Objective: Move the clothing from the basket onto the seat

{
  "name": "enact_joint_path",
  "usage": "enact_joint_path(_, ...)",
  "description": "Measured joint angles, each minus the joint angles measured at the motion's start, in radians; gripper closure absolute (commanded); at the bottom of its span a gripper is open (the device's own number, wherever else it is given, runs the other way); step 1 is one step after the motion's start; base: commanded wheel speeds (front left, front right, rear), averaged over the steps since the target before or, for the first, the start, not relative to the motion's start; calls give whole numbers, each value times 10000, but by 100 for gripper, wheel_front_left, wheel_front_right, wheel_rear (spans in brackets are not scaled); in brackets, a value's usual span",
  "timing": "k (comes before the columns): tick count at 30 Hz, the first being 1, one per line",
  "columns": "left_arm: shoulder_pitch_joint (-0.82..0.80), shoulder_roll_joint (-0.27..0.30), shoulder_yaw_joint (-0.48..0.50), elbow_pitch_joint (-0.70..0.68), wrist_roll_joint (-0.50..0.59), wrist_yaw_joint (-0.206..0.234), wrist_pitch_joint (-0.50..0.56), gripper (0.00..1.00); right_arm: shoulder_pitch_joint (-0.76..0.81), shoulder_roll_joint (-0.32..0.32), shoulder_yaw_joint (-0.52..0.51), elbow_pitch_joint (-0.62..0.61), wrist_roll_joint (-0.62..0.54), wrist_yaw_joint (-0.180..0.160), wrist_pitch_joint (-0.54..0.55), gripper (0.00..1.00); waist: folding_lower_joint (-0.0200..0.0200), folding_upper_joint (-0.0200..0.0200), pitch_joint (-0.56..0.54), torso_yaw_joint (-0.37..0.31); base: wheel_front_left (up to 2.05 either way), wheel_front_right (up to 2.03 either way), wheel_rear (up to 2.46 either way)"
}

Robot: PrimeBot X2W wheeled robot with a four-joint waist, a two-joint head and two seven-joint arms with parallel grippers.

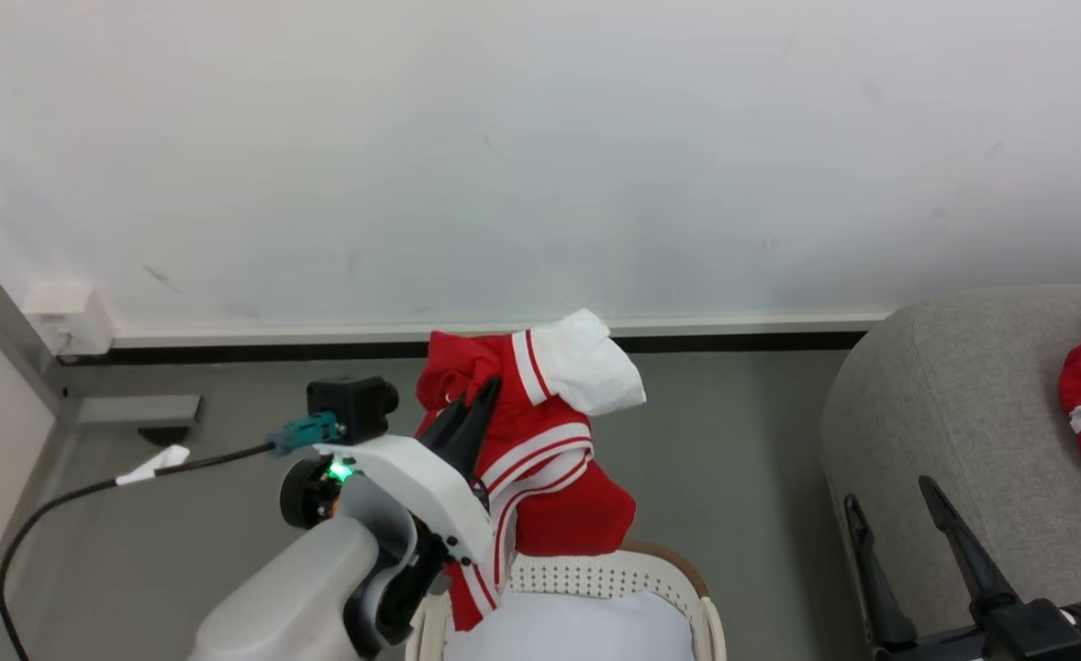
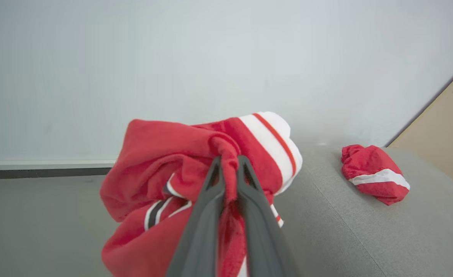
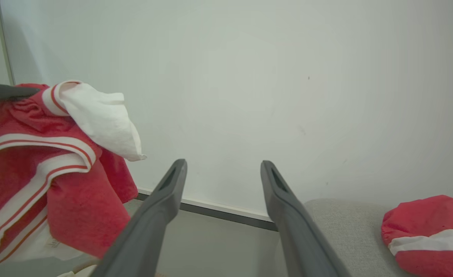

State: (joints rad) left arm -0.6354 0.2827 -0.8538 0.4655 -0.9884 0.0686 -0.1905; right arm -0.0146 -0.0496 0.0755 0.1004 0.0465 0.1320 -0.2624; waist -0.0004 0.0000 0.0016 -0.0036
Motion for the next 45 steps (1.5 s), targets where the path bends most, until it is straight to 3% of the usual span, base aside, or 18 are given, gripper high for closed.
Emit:
enact_joint_path(10, 37, 840, 380, -2460, 211, 1062, 245, 100, 477, -4, 510, 207, -23, 0, -4, 0, 2, 0, -770, -157, 0, 0, 0)
enact_joint_path(19, -242, 1342, 614, -3933, 374, 1616, 589, 100, 698, -6, 842, 259, -19, 0, -4, 0, 3, 0, -1035, -325, 0, 0, 0)
enact_joint_path(23, -308, 1429, 625, -4188, 384, 1705, 679, 100, 681, -10, 1327, 56, 90, 0, -19, 0, 3, 1, -1030, -328, 0, 0, 0)
enact_joint_path(31, -337, 1371, 545, -4617, 458, 1848, 715, 100, -298, -575, 3298, -293, 940, 0, -21, 0, 4, 0, -907, -334, 0, 0, 0)
enact_joint_path(39, -343, 1110, 359, -4669, 470, 1820, 679, 100, -1965, -635, 4560, 616, 2075, 0, -23, 0, 5, 0, -774, -258, 0, 0, 0)
enact_joint_path(45, -446, 840, 109, -4646, 491, 1685, 719, 100, -2979, -282, 4748, 1647, 3266, -2, -23, 0, 5, 0, -768, -148, 0, 0, 0)
